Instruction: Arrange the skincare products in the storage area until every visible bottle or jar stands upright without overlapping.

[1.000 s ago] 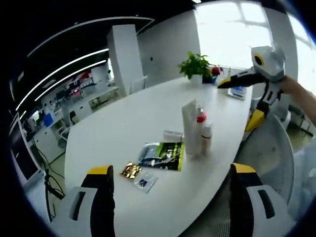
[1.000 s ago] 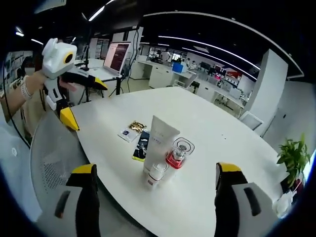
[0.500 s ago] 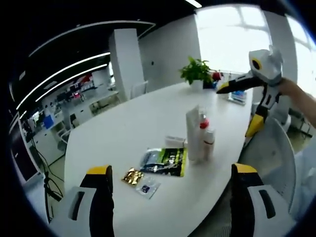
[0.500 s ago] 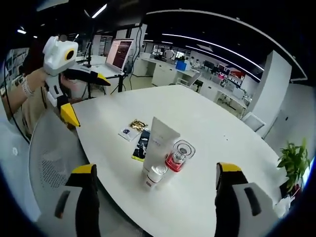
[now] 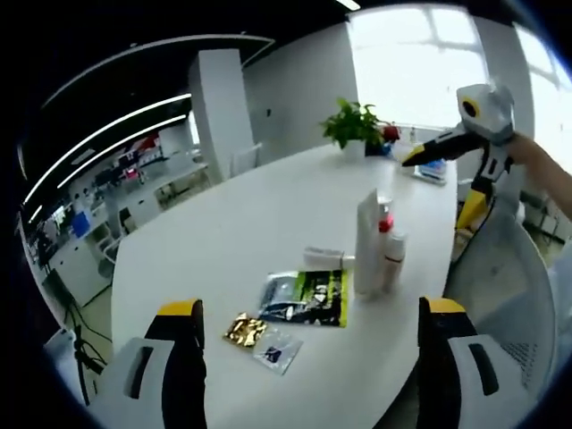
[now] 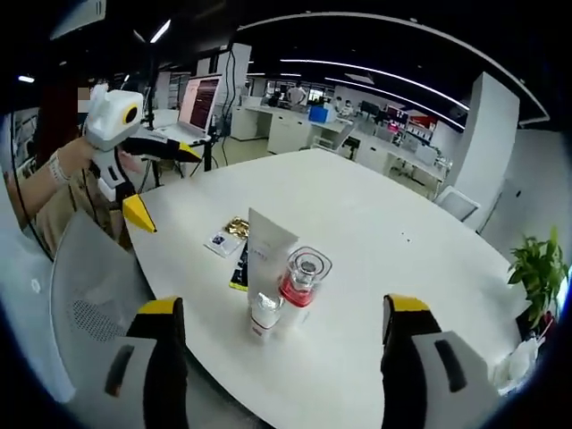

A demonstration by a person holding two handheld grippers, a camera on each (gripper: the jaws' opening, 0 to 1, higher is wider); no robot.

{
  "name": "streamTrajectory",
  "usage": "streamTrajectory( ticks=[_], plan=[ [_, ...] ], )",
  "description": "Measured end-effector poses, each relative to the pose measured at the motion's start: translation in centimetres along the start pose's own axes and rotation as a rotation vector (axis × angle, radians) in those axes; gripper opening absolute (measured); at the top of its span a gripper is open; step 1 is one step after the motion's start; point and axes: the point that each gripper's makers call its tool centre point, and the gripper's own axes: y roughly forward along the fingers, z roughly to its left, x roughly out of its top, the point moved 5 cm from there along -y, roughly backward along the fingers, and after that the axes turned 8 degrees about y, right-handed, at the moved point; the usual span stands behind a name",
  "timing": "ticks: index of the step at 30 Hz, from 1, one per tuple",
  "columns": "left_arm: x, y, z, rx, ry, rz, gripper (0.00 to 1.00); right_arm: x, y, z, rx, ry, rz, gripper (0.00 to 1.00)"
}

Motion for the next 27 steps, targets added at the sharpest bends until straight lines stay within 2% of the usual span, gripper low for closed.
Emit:
streamTrajectory(
  ticks=[3, 5, 9, 19, 22, 23, 25, 27],
  plan=[
    [-0.3, 0.8, 0.3, -0.016, 0.004, 0.022, 0.97, -0.3, 0.0, -0.6, -0.001, 0.019, 0.011, 0.78],
    [-0.4, 1.2, 0.5, -0.024, 0.006, 0.028, 0.97, -0.5, 0.1, -0.8, 0.004, 0.035, 0.013, 0.75],
    [-0.4, 2.3, 0.9, -0.041, 0.016, 0.033, 0.96, -1.2, 0.0, -1.1, 0.011, 0.058, 0.011, 0.58],
    [-0.4, 5.3, 1.9, -0.112, 0.112, 0.089, 0.85, -2.3, 0.2, -0.8, 0.041, 0.095, 0.027, 0.48],
    [0.2, 6.5, 2.4, -0.110, 0.177, 0.076, 0.76, -2.7, 0.2, -0.6, 0.052, 0.101, 0.033, 0.45],
    [0.3, 6.8, 2.4, -0.118, 0.204, 0.074, 0.68, -2.8, 0.2, -0.6, 0.059, 0.107, 0.041, 0.45],
    [0.6, 7.5, 2.0, -0.165, 0.227, 0.089, 0.56, -3.1, 0.3, -0.6, 0.057, 0.106, 0.048, 0.44],
    [1.0, 8.5, 1.8, -0.182, 0.266, 0.083, 0.51, -3.7, 0.5, -0.5, 0.058, 0.088, 0.070, 0.41]
  ],
)
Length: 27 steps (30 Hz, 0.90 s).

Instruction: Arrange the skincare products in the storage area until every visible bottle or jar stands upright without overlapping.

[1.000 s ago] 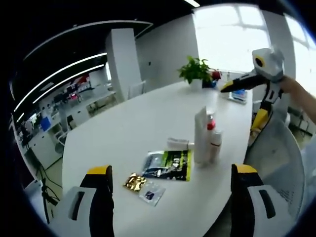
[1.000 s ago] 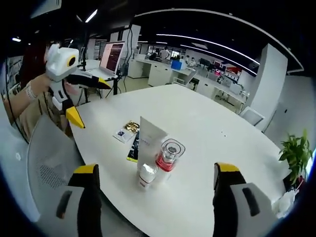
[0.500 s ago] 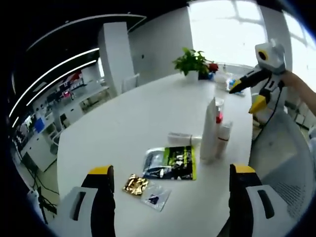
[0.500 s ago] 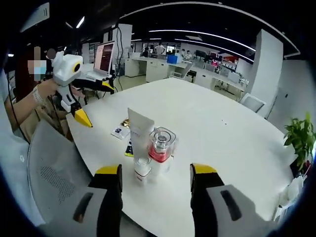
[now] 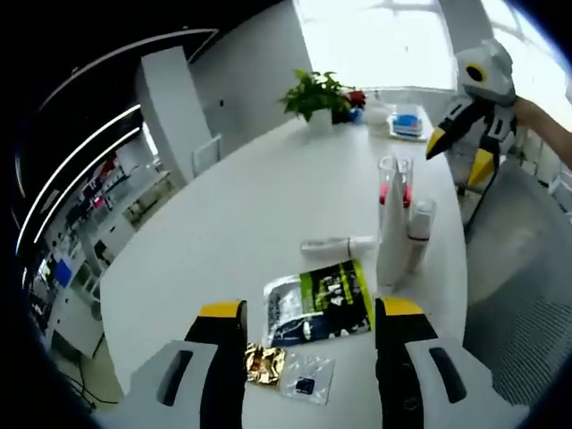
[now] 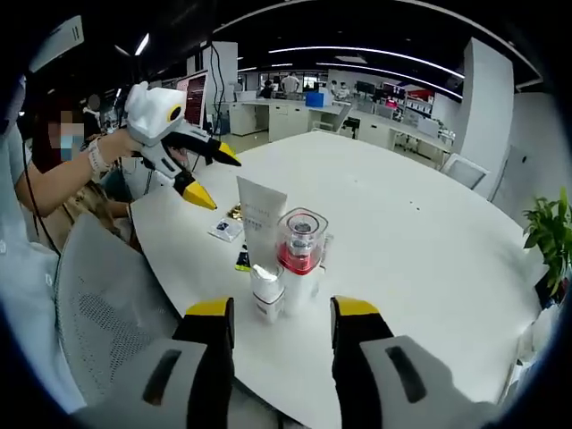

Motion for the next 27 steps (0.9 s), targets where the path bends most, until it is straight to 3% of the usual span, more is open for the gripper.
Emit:
streamTrajectory(
  ticks=[8, 12, 15, 16, 19, 22, 25, 27],
  plan=[
    [1.0, 2.9, 1.0, -0.051, 0.134, 0.032, 0.44, -0.8, 0.2, -0.5, -0.008, 0.029, 0.012, 0.42],
    [1.6, 4.6, 1.1, -0.125, 0.279, 0.040, 0.39, -1.0, 0.3, -0.8, -0.039, 0.025, 0.018, 0.41],
    [1.9, 5.8, 0.6, -0.182, 0.397, 0.037, 0.42, -1.1, 0.4, -0.8, -0.035, 0.039, 0.018, 0.42],
    [2.0, 6.2, 0.7, -0.179, 0.369, 0.044, 0.42, -1.1, 0.4, -0.8, -0.031, 0.045, 0.011, 0.42],
    [2.7, 7.5, 1.0, -0.191, 0.453, 0.013, 0.37, -1.2, 0.5, -0.7, -0.030, 0.054, 0.013, 0.42],
    [2.9, 8.4, 1.0, -0.212, 0.495, 0.020, 0.38, -1.3, 0.5, -0.8, -0.038, 0.064, 0.009, 0.40],
    [2.9, 9.2, 0.8, -0.260, 0.532, 0.035, 0.41, -1.5, 0.5, -0.9, -0.045, 0.065, 0.016, 0.41],
    [3.2, 10.0, 0.6, -0.303, 0.603, 0.020, 0.39, -1.5, 0.6, -0.7, -0.029, 0.079, 0.014, 0.40]
  ],
)
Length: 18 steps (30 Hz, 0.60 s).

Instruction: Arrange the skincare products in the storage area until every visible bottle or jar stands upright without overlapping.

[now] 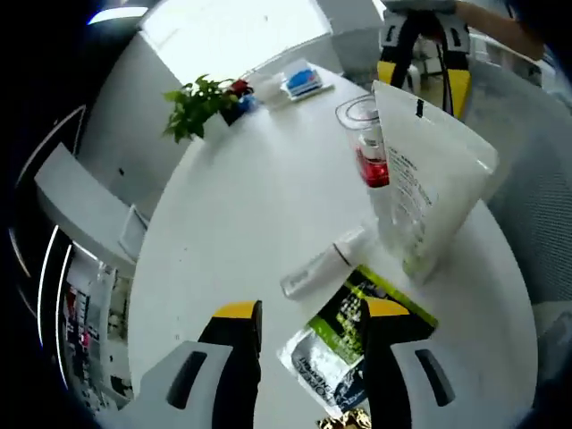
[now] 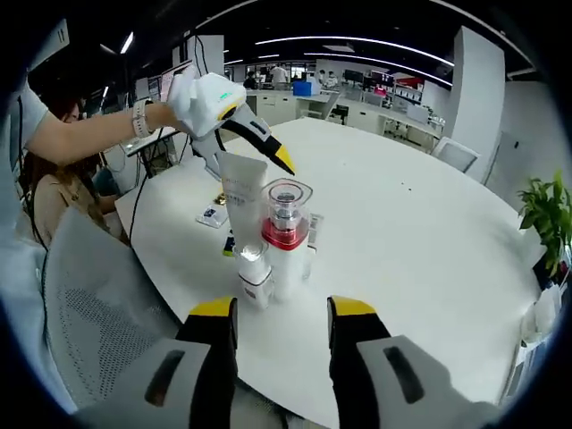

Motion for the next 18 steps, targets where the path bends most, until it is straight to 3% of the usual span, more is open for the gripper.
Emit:
streamTrajectory(
  ticks=[3, 6, 11, 18],
  plan=[
    [-0.1, 0.9, 0.6, -0.018, 0.026, 0.021, 0.39, -0.1, 0.1, 0.0, 0.002, 0.000, 0.000, 0.40],
    [0.2, 1.9, 0.9, -0.061, 0.061, -0.001, 0.41, -0.3, 0.4, 0.1, 0.013, 0.005, 0.005, 0.40],
    [0.2, 3.3, 1.5, -0.097, 0.169, 0.002, 0.40, -0.7, 0.7, 0.3, 0.029, 0.025, 0.004, 0.39],
    [0.0, 5.7, 1.1, -0.205, 0.265, -0.007, 0.34, -1.3, 0.5, -0.2, 0.022, 0.055, 0.001, 0.39]
  ],
)
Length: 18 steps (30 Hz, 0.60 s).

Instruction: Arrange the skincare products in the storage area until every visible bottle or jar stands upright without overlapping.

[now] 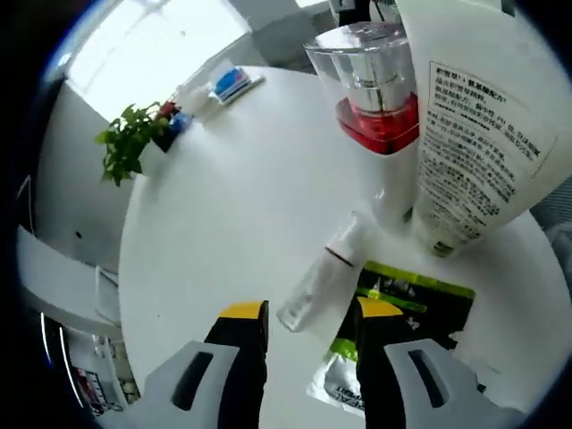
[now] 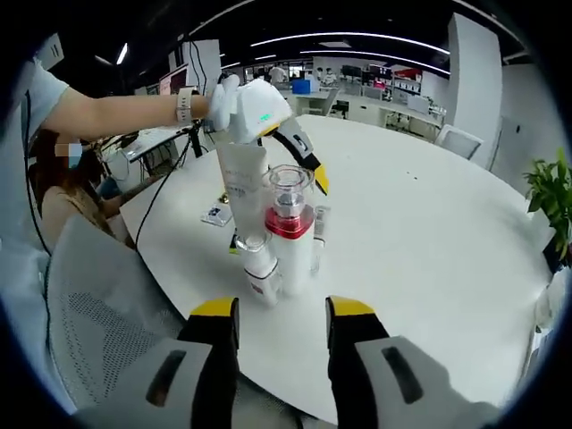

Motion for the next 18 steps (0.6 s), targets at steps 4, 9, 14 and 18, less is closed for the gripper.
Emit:
streamTrajectory(
  ticks=[4, 9, 14, 18],
  plan=[
    [0.5, 1.1, -0.1, -0.059, 0.048, -0.014, 0.37, -0.2, 0.1, 0.0, 0.014, 0.032, -0.010, 0.38],
    [1.0, 2.1, 0.1, -0.132, 0.098, -0.002, 0.26, -0.8, 0.3, -0.1, 0.015, 0.042, 0.008, 0.38],
    [1.0, 2.8, 0.2, -0.197, 0.117, -0.006, 0.26, -1.1, 0.4, -0.2, 0.019, 0.060, 0.011, 0.37],
    [0.4, 3.7, 0.3, -0.260, 0.162, 0.015, 0.24, -1.3, 0.5, -0.3, 0.019, 0.066, 0.017, 0.37]
  ],
)
